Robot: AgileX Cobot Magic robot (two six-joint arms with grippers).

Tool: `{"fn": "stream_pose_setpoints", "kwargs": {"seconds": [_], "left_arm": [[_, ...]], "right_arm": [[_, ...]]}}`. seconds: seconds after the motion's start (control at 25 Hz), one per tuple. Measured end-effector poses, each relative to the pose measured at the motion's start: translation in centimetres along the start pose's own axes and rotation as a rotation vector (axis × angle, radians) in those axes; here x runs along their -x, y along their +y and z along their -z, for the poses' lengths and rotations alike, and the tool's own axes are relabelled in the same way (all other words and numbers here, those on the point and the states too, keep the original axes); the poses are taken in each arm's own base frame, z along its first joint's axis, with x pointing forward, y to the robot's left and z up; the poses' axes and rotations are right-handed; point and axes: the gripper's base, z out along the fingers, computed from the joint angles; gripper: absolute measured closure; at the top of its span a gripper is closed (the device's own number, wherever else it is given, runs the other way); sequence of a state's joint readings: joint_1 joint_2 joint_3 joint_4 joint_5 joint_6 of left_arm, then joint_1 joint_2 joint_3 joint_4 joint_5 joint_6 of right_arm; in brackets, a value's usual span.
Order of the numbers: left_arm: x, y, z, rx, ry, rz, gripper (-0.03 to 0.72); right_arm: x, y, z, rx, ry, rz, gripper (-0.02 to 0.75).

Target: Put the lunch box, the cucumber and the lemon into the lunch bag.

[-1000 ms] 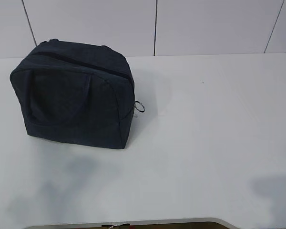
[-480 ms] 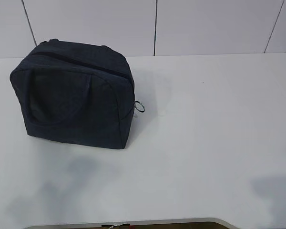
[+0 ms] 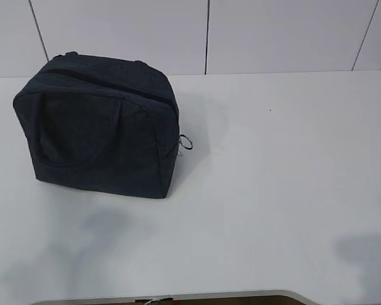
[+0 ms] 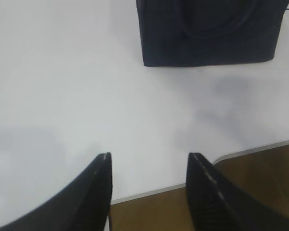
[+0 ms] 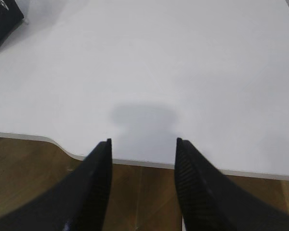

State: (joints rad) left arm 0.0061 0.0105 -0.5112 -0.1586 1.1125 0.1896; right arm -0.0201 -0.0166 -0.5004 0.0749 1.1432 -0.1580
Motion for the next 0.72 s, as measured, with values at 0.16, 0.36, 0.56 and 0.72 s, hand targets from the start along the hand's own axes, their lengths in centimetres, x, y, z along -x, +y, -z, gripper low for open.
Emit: {"fn": "stream_pose_setpoints", "kwargs": {"seconds": [0.16,0.36,0.56,0.72], "left_arm": [[-0.04,0.22,0.00,0.024,0.005,-0.012,0.323],[-0.04,0.24,0.00,0.026,0.005,-0.013,0.324],[-0.04,0.24,0.00,0.026,0.005,-0.013,0.327],[-0.04,0.24,0.00,0.026,0.005,-0.013,0.340]], "right_arm": [[0.00,0.00,0.00,0.000,0.000,0.000,0.384],[0.00,0.00,0.00,0.000,0.000,0.000,0.384],[0.00,0.00,0.00,0.000,0.000,0.000,0.384],[0.00,0.00,0.00,0.000,0.000,0.000,0.384]]}}
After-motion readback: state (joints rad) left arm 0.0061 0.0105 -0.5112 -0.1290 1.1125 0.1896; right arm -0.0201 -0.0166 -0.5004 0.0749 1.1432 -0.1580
